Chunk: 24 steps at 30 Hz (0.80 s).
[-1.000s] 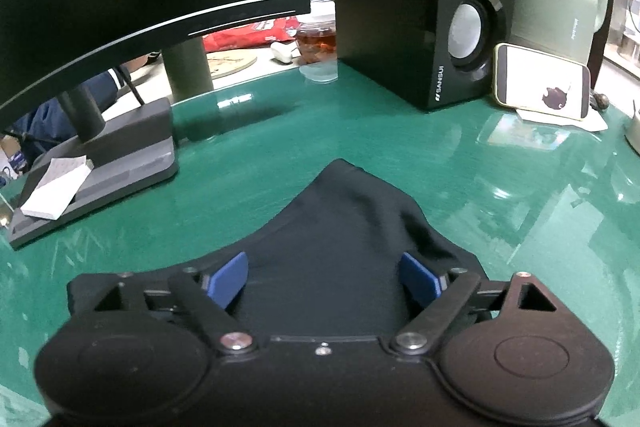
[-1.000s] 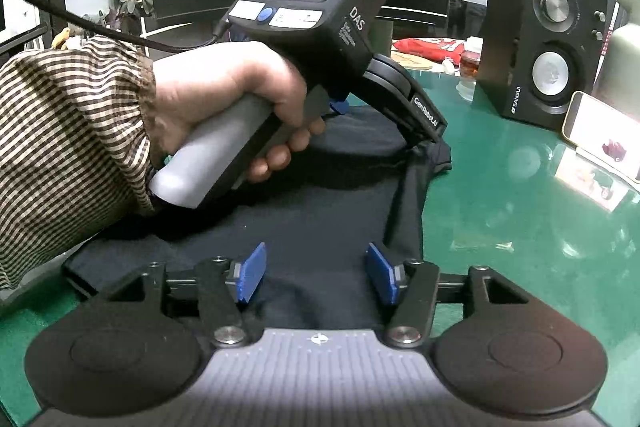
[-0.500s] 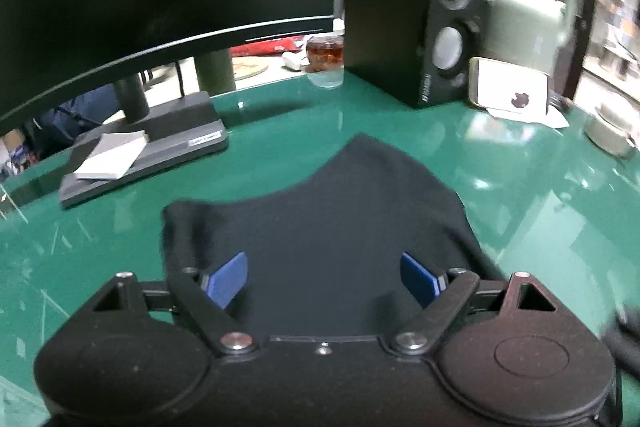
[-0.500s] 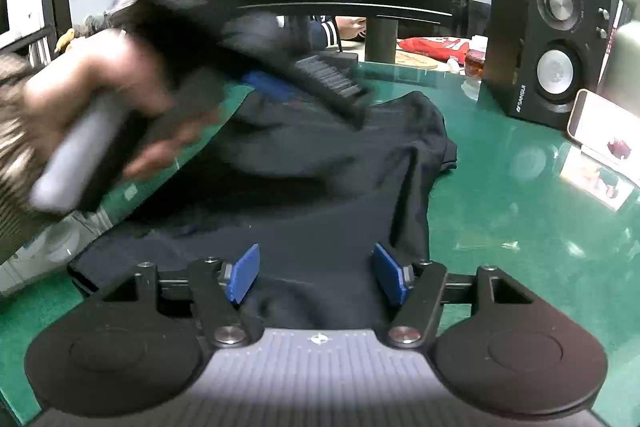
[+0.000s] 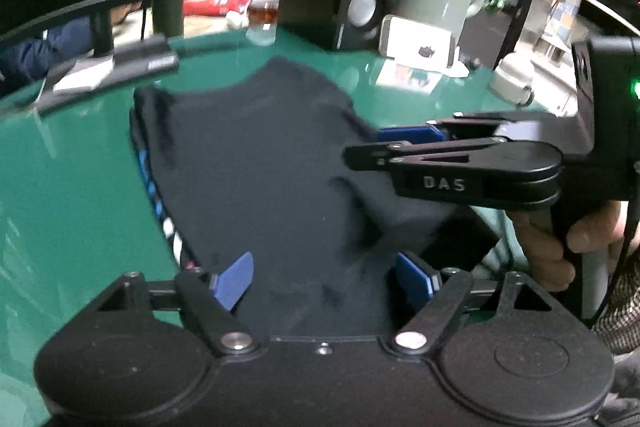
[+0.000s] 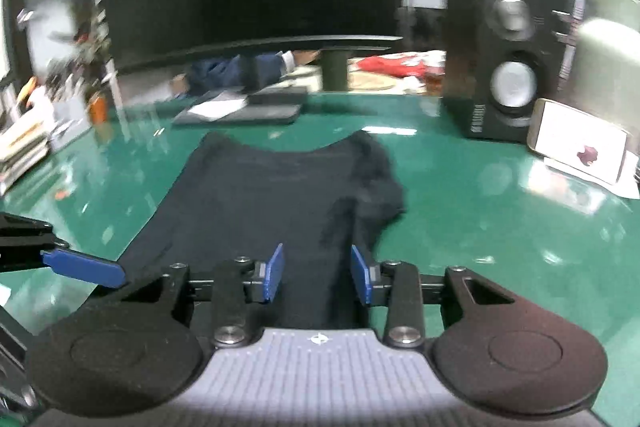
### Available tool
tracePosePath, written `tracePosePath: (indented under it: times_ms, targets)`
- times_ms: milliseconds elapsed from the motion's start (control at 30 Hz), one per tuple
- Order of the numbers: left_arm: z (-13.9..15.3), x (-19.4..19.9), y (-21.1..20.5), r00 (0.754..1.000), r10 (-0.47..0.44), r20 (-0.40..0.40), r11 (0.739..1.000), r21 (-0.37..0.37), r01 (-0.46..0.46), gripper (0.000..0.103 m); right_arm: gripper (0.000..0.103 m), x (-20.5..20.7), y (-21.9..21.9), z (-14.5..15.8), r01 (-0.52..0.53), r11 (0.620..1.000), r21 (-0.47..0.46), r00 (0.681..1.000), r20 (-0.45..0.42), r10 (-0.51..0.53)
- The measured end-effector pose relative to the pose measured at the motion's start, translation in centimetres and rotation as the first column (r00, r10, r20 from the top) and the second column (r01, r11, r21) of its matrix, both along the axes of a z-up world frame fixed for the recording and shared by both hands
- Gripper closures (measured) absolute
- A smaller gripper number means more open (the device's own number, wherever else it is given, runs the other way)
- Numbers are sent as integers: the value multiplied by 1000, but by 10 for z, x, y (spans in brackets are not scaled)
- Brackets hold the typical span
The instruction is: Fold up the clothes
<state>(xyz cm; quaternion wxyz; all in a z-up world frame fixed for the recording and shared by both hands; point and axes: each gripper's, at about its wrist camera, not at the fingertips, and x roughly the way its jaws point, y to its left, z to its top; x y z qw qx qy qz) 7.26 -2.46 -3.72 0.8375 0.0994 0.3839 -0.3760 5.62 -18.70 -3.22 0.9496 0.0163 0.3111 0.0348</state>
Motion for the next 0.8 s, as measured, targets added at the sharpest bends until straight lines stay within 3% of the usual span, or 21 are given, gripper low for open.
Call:
tracePosePath:
  times_ms: [167,367,800]
  targets:
    - [-1,-1,1,1000,-6,7,1000,-1,6,24,65,0,14,-8,-33,998,-46,999,-23,32]
    - [-3,-4,4,1000,-8,12,1000,-6,8,24,65,1,-1,-7,29,999,-15,999,-27,-29]
    - [-3,-8,2,1000,1,16,1000,2,-1,24,64,3,-3,-11,23,1000,-17,1000,-12,-23]
